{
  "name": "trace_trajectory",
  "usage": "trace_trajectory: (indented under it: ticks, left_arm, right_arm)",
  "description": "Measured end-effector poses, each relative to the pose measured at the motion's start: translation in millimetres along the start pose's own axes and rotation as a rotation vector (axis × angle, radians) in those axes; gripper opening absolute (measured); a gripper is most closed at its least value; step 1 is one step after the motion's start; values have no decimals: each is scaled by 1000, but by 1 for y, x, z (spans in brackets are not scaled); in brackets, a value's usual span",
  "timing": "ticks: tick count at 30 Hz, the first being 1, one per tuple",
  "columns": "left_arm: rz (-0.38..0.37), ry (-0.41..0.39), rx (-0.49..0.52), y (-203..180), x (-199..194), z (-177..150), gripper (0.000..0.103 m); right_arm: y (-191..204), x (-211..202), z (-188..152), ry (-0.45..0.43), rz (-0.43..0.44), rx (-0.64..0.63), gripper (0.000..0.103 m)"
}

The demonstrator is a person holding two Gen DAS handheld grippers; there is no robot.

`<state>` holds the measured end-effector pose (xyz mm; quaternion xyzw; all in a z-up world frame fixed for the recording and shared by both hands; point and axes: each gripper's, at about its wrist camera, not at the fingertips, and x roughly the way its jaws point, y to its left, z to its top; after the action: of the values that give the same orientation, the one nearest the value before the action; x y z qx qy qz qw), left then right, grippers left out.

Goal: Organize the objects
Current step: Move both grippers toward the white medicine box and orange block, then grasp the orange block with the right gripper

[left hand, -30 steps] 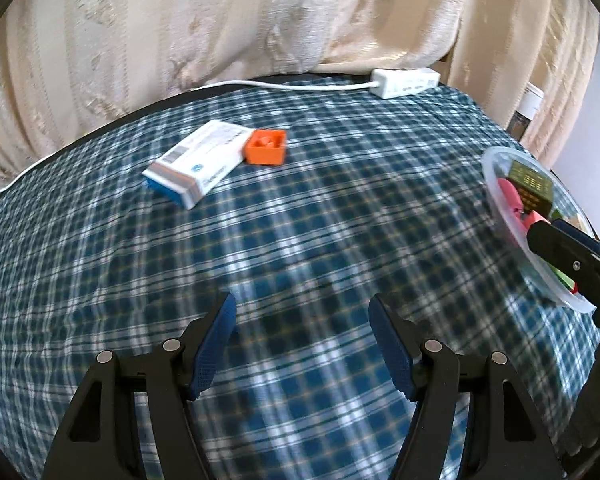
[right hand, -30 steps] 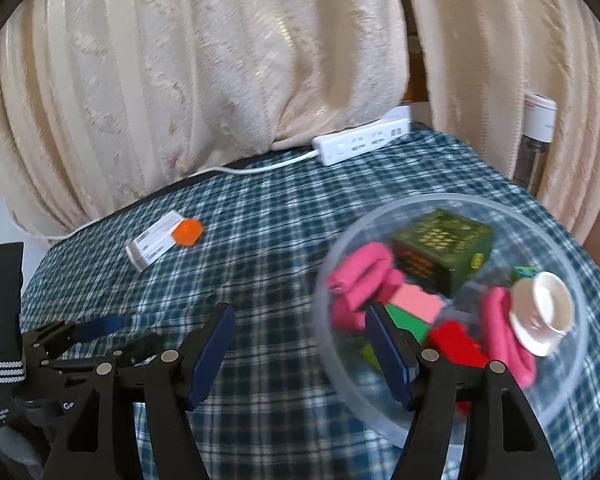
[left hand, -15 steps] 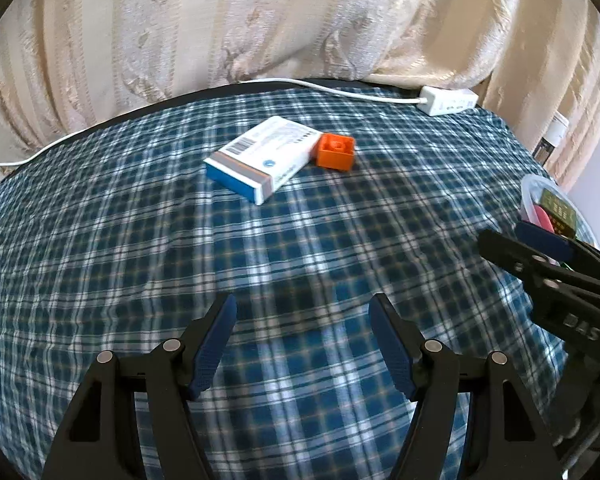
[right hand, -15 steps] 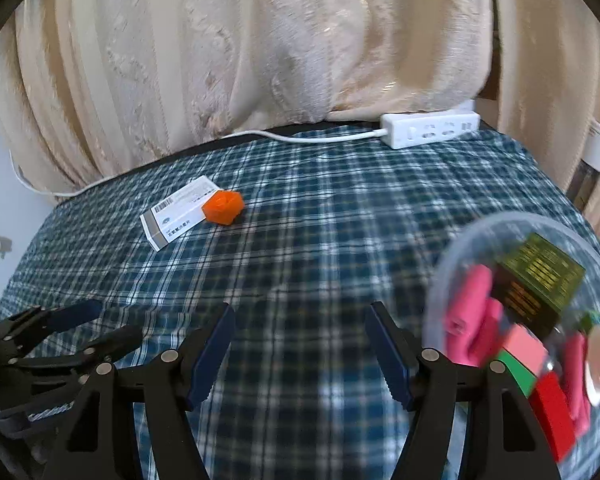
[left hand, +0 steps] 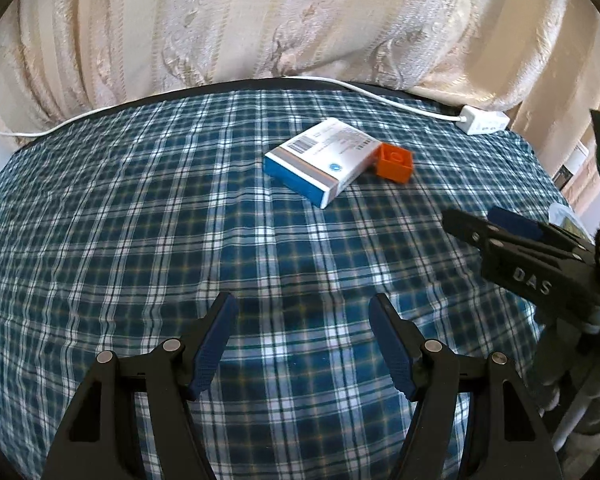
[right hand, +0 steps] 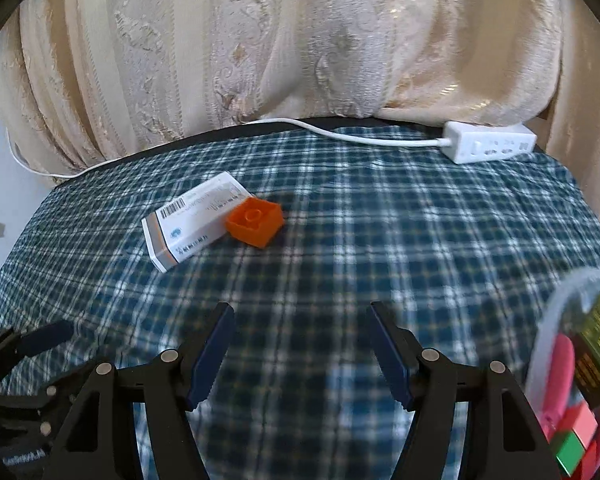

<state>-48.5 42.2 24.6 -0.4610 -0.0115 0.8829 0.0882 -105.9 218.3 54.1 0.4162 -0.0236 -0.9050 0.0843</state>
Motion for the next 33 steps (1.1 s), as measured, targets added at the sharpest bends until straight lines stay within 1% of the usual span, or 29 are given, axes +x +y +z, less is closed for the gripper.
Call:
trace_trajectory:
  ticks: [5, 12, 26, 33]
  left_arm:
    - [25, 6, -6, 4, 2, 0, 70]
    - [24, 18, -24, 8, 4, -1, 70]
    - [21, 36, -42, 12, 8, 0, 70]
    - [19, 50, -50, 17, 11, -2, 70]
  right_arm:
    - [9, 19, 13, 12, 4, -12, 71]
    - [15, 39, 23, 32, 6, -17, 71]
    - [23, 58, 41, 36, 12, -19, 71]
    - [27, 65, 48, 39, -1, -23, 71]
